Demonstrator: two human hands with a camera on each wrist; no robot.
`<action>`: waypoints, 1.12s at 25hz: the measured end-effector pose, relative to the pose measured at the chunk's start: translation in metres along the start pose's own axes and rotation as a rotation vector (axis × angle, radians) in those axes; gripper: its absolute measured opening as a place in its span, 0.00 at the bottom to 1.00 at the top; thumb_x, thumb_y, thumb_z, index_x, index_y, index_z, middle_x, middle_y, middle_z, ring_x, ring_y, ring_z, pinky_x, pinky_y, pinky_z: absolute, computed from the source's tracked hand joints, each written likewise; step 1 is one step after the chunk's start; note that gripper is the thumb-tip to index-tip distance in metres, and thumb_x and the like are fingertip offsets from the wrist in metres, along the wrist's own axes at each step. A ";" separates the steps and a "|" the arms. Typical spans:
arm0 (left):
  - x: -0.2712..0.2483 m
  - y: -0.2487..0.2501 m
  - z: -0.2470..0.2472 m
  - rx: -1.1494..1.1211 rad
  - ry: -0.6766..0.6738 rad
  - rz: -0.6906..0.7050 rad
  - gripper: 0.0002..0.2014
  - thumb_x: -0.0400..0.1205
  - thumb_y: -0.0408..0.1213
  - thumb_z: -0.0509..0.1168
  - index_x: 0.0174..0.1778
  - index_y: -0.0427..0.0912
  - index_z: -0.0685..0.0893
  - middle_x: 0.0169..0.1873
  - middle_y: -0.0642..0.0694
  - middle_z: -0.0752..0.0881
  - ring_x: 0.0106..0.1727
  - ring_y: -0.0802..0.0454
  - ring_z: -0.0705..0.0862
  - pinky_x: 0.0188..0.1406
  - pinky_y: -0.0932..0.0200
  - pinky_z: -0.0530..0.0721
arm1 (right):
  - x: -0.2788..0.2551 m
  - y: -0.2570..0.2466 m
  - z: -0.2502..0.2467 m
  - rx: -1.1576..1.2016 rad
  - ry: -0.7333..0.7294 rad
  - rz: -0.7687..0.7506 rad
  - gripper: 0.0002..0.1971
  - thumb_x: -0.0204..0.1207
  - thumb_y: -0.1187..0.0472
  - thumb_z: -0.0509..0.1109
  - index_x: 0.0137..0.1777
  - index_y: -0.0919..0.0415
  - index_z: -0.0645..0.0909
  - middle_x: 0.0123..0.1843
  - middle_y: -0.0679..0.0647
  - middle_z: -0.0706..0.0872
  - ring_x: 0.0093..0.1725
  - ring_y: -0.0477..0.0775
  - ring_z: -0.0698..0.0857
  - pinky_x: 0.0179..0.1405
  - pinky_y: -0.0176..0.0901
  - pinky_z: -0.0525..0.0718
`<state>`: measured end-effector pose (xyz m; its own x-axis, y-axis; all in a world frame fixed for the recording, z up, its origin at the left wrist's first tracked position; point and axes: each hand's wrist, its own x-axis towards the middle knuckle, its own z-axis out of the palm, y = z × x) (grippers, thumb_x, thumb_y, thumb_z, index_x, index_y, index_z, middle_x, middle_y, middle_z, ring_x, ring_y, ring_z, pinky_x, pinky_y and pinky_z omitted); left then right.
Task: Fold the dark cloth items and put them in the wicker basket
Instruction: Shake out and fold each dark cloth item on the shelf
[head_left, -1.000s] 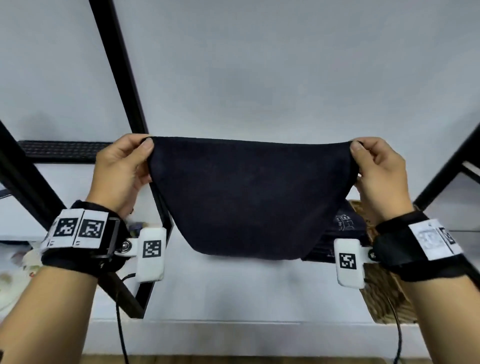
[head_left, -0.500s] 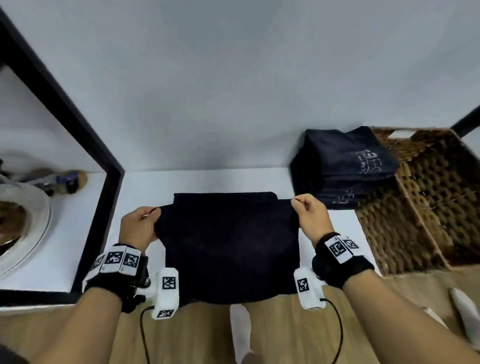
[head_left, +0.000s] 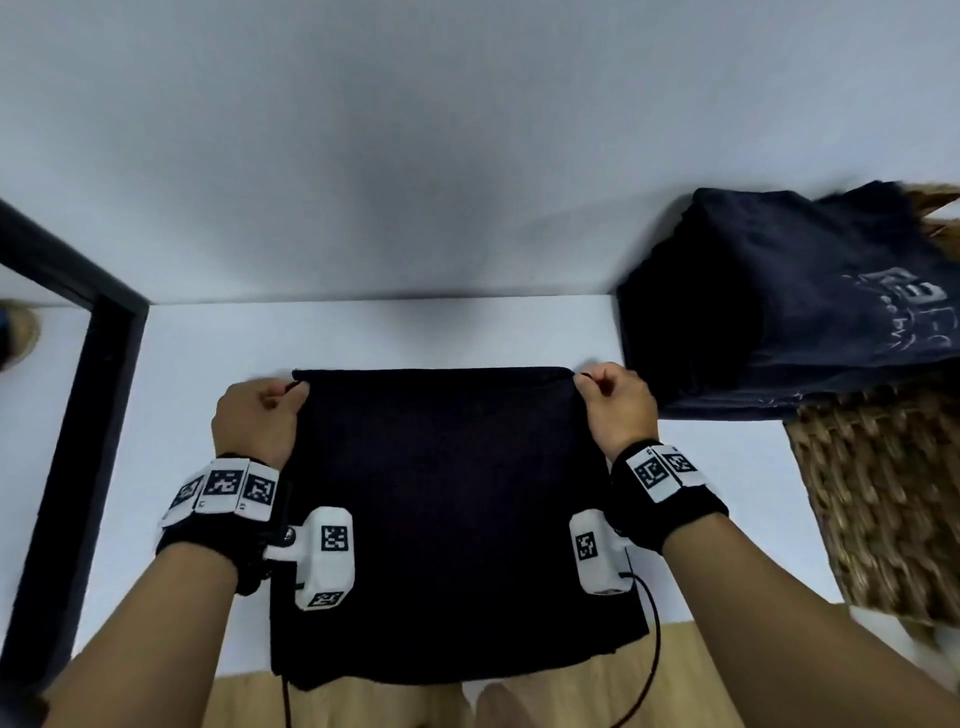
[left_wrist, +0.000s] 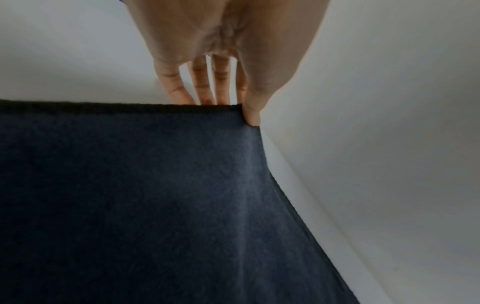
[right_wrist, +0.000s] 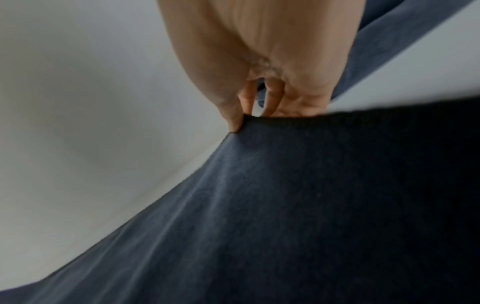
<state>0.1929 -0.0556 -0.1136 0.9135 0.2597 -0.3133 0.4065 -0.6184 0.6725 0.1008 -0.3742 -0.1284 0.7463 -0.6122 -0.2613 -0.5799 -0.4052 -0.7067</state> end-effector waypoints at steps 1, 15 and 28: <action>0.002 0.005 0.002 0.020 -0.018 0.027 0.07 0.80 0.39 0.68 0.43 0.40 0.88 0.40 0.42 0.86 0.46 0.43 0.83 0.53 0.55 0.76 | 0.002 -0.003 0.003 -0.021 0.014 -0.025 0.04 0.77 0.62 0.71 0.43 0.59 0.86 0.44 0.52 0.81 0.44 0.49 0.78 0.45 0.27 0.67; -0.004 0.009 -0.036 -0.350 -0.149 0.053 0.04 0.77 0.37 0.73 0.44 0.42 0.90 0.43 0.39 0.90 0.41 0.45 0.87 0.46 0.62 0.88 | -0.007 -0.023 -0.012 0.208 -0.125 -0.028 0.09 0.75 0.63 0.74 0.34 0.52 0.84 0.36 0.49 0.87 0.39 0.47 0.83 0.51 0.43 0.82; -0.131 0.087 -0.228 -0.461 0.019 0.505 0.12 0.75 0.27 0.72 0.38 0.51 0.90 0.27 0.60 0.89 0.30 0.65 0.83 0.32 0.75 0.80 | -0.145 -0.159 -0.194 0.286 0.099 -0.535 0.09 0.77 0.63 0.72 0.38 0.48 0.84 0.33 0.40 0.86 0.32 0.39 0.80 0.43 0.46 0.82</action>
<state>0.1131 0.0261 0.1389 0.9917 0.0380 0.1231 -0.1070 -0.2888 0.9514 0.0210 -0.3523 0.1492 0.8679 -0.4398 0.2310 -0.0122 -0.4836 -0.8752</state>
